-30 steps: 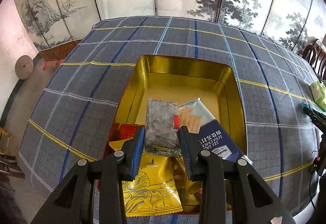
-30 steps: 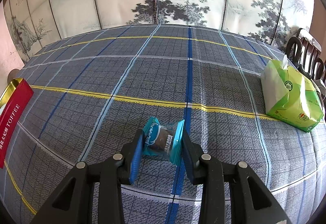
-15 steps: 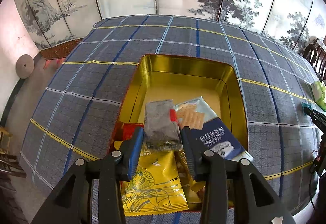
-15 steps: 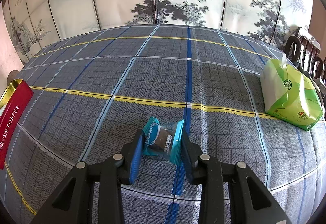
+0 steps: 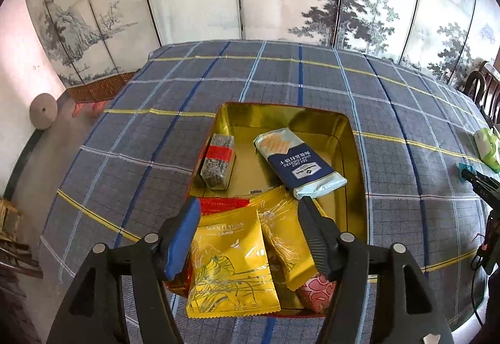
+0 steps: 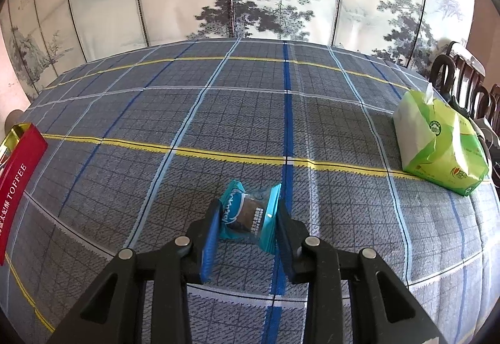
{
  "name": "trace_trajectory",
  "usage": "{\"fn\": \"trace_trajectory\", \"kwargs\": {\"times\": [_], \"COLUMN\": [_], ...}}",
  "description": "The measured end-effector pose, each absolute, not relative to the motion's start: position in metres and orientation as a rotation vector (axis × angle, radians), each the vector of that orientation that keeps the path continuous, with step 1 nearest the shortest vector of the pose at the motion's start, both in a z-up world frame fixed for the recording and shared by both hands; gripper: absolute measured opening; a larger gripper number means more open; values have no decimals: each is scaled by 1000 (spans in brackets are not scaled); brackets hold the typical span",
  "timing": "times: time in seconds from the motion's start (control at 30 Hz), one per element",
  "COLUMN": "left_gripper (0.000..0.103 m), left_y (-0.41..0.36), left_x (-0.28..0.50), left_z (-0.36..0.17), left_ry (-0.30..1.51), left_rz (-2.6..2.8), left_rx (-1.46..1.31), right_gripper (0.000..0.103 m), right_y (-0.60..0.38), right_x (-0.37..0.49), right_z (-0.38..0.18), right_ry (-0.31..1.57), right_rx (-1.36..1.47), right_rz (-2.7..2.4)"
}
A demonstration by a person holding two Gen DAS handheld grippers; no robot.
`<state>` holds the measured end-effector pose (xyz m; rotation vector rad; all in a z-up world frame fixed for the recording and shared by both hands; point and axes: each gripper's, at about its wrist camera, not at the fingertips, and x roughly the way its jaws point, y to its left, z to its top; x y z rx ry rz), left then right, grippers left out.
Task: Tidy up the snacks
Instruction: 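Open the left tool and withdraw it from the tin, then carry the teal candy into the gold tin and open the right tool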
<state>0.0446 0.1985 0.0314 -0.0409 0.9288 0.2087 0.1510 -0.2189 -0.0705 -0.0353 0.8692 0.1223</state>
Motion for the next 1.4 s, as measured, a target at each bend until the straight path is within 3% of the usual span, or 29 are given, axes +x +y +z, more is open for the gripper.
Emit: {"fn": "trace_trajectory", "kwargs": {"times": [0.83,1.4], "left_gripper": [85,85], "left_y": [209,261], "left_x": [-8,-36], "left_z": [45,36], "left_ry": [849,868], "left_rz": [276,383], "left_rx": [-45,-128], "right_gripper": [32,32], "right_y": [-94,50], "right_x": [101,56], "right_z": [-1,13], "right_ry": [780,767], "right_rx": [-62,-149], "right_rz": [391,689]}}
